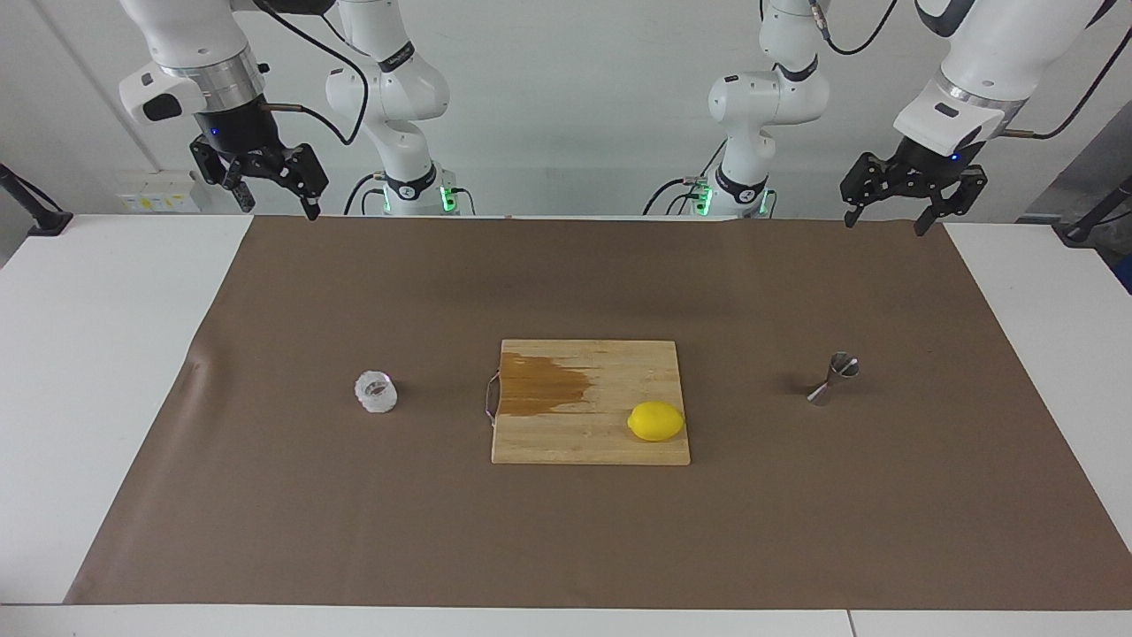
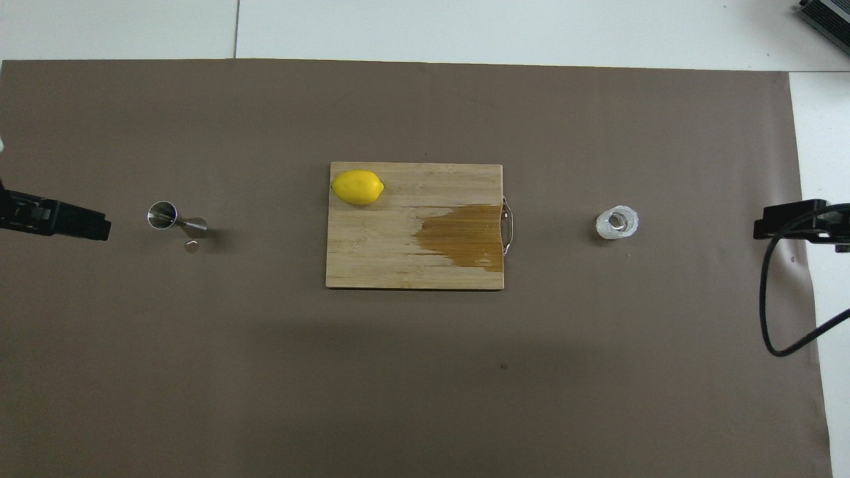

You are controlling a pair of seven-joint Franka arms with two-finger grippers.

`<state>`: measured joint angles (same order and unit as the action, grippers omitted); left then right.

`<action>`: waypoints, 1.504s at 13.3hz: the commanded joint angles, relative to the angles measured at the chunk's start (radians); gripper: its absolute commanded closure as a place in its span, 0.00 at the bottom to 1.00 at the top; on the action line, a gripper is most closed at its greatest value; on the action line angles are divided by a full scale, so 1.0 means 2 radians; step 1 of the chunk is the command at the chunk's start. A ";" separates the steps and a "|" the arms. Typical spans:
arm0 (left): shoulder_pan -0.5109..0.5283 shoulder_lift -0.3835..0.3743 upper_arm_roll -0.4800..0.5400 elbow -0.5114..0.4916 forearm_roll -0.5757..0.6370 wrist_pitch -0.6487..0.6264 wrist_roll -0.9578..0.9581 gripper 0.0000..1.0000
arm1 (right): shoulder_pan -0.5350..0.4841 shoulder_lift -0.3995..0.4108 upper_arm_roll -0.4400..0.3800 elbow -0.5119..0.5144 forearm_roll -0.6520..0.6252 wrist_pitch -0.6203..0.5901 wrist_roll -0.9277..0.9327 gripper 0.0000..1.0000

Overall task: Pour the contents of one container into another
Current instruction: 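Reach the left gripper toward the small metal cup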

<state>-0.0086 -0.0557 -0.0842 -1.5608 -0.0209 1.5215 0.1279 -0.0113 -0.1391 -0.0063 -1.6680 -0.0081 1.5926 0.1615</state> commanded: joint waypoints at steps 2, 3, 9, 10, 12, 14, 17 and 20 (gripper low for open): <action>0.002 -0.007 -0.002 -0.006 0.004 -0.002 0.007 0.00 | -0.007 -0.006 0.005 -0.005 -0.005 0.005 -0.003 0.00; 0.003 -0.008 -0.002 -0.009 0.004 -0.002 0.008 0.00 | -0.007 -0.006 0.005 -0.005 -0.005 0.005 -0.003 0.00; 0.004 -0.019 -0.003 -0.036 -0.013 0.033 -0.137 0.00 | -0.007 -0.006 0.005 -0.005 -0.005 0.005 -0.003 0.00; 0.005 -0.027 -0.002 -0.055 -0.041 0.050 -0.169 0.00 | -0.007 -0.006 0.005 -0.005 -0.005 0.005 -0.003 0.00; 0.017 -0.040 -0.002 -0.094 -0.054 0.071 -0.242 0.00 | -0.006 -0.006 0.005 -0.005 -0.005 0.005 -0.003 0.00; 0.040 -0.043 -0.001 -0.108 -0.084 0.071 -0.305 0.00 | -0.006 -0.006 0.005 -0.005 -0.005 0.005 -0.003 0.00; 0.067 -0.043 0.000 -0.147 -0.115 0.092 -0.374 0.00 | -0.007 -0.006 0.005 -0.004 -0.005 0.005 -0.003 0.00; 0.098 -0.021 0.001 -0.165 -0.164 0.124 -0.473 0.00 | -0.007 -0.006 0.005 -0.005 -0.005 0.005 -0.003 0.00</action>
<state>0.1567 -0.1028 -0.0764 -1.8408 -0.2943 1.7274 -0.6916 -0.0113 -0.1391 -0.0063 -1.6680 -0.0081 1.5926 0.1615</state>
